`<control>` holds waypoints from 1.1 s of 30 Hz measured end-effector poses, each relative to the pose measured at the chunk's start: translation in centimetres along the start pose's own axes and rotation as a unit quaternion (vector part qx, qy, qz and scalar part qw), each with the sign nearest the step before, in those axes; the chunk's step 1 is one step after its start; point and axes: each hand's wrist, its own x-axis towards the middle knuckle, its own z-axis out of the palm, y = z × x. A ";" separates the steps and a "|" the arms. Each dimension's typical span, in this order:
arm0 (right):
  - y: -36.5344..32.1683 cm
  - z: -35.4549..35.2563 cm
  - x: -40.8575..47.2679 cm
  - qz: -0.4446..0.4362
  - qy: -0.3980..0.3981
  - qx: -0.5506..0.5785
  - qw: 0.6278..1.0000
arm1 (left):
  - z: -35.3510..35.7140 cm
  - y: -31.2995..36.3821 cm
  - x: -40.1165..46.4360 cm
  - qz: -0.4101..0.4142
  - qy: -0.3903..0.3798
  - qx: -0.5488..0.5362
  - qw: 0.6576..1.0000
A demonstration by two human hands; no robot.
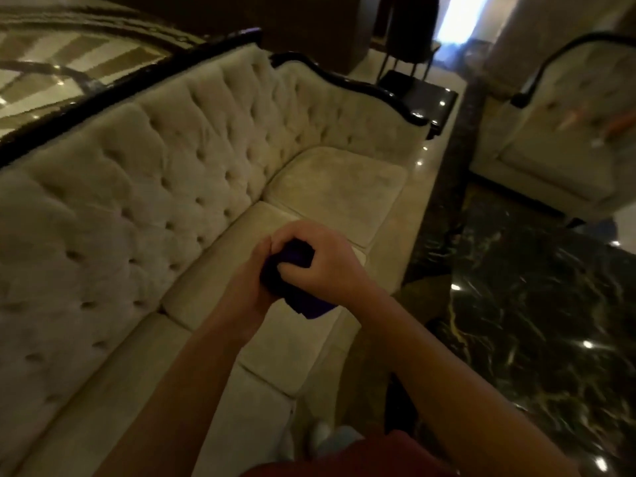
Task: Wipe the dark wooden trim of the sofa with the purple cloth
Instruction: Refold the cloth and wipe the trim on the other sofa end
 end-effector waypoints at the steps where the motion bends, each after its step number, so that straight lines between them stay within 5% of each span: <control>1: 0.6 -1.0 -0.5 0.024 0.007 0.025 0.999 | 1.2 -0.1 0.8 -0.002 -0.003 -0.013 1.000; 7: 6.5 -8.3 -3.4 0.153 0.146 0.127 0.969 | 9.9 -0.5 5.5 -0.011 -0.012 0.001 1.000; 12: 13.6 -14.4 -6.3 0.264 0.092 0.269 0.922 | 18.4 -0.9 10.5 0.018 0.000 0.034 0.999; 21: 22.6 -28.7 -6.1 0.260 0.091 0.235 0.932 | 31.3 -2.1 19.2 0.054 0.011 0.121 0.991; 28: 28.0 -35.4 -3.1 0.254 0.097 0.199 0.942 | 34.4 -0.4 26.3 -0.008 -0.198 0.283 0.938; 33: 31.9 -37.1 0.9 0.275 0.110 0.127 0.947 | 34.8 -0.1 33.6 -0.026 -0.203 0.256 0.945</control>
